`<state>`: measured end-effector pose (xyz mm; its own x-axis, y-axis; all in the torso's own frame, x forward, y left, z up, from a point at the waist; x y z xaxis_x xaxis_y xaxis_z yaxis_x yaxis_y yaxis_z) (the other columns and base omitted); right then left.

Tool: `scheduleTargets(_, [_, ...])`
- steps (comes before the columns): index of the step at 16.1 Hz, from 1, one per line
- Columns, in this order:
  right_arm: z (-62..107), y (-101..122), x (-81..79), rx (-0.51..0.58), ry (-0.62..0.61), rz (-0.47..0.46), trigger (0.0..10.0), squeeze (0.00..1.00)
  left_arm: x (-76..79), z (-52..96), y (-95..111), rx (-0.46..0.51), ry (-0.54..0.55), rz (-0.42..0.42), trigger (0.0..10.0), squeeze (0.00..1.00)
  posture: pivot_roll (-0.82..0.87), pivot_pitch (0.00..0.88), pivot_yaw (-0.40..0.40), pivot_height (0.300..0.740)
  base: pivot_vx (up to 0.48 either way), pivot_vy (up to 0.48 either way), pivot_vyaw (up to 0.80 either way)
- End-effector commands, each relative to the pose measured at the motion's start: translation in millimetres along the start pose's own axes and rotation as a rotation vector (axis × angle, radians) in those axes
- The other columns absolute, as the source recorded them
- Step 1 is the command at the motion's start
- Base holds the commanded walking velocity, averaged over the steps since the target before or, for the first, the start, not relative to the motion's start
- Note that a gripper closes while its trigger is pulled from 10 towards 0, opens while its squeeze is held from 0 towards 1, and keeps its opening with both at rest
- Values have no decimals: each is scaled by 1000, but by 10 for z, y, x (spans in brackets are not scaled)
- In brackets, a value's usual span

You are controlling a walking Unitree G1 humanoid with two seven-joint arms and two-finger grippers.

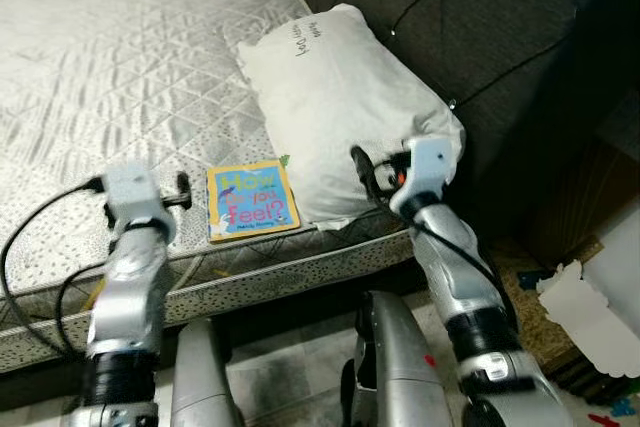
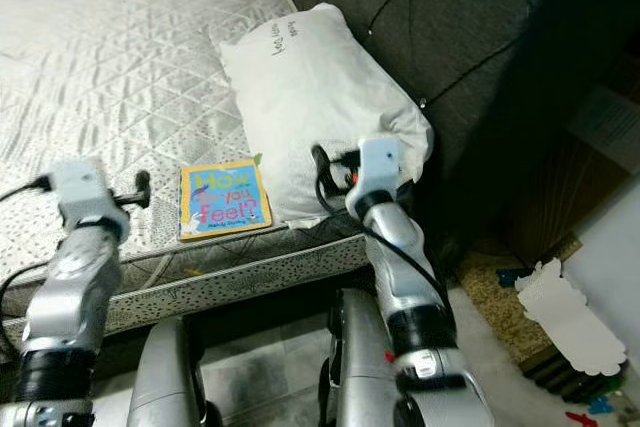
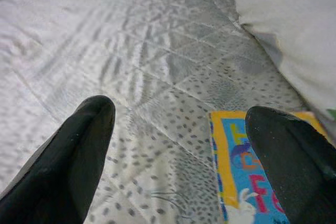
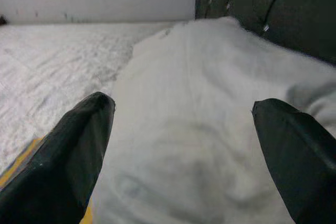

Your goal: Clean up the room

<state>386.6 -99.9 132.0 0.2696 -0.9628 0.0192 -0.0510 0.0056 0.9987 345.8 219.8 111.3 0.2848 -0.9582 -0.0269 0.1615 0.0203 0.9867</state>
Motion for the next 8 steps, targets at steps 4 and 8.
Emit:
scheduleTargets(4, [-50,194,150,88,-60,-83,10000,0,130,36,208,114,-77,-32,10000,0,-24,0,18,536,0,0,0])
scheduleTargets(8, [-60,280,116,123,-47,-121,10000,0,114,3,304,169,-76,1,10000,0,-30,0,10,578,0,0,0])
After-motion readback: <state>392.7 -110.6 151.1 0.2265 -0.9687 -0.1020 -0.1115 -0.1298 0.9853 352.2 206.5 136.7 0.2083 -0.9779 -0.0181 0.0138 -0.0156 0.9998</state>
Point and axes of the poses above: a point about 5 cm out from each wrist's last joint towards the gripper, its own z axis pointing back from the gripper into the wrist, its own y axis along the axis of the wrist's last joint, x = y × z, the point moved 5 cm from there along -z, pointing out of the wrist towards the gripper, and after that the axes turned 4 degrees about z, right-handed, at the moved point
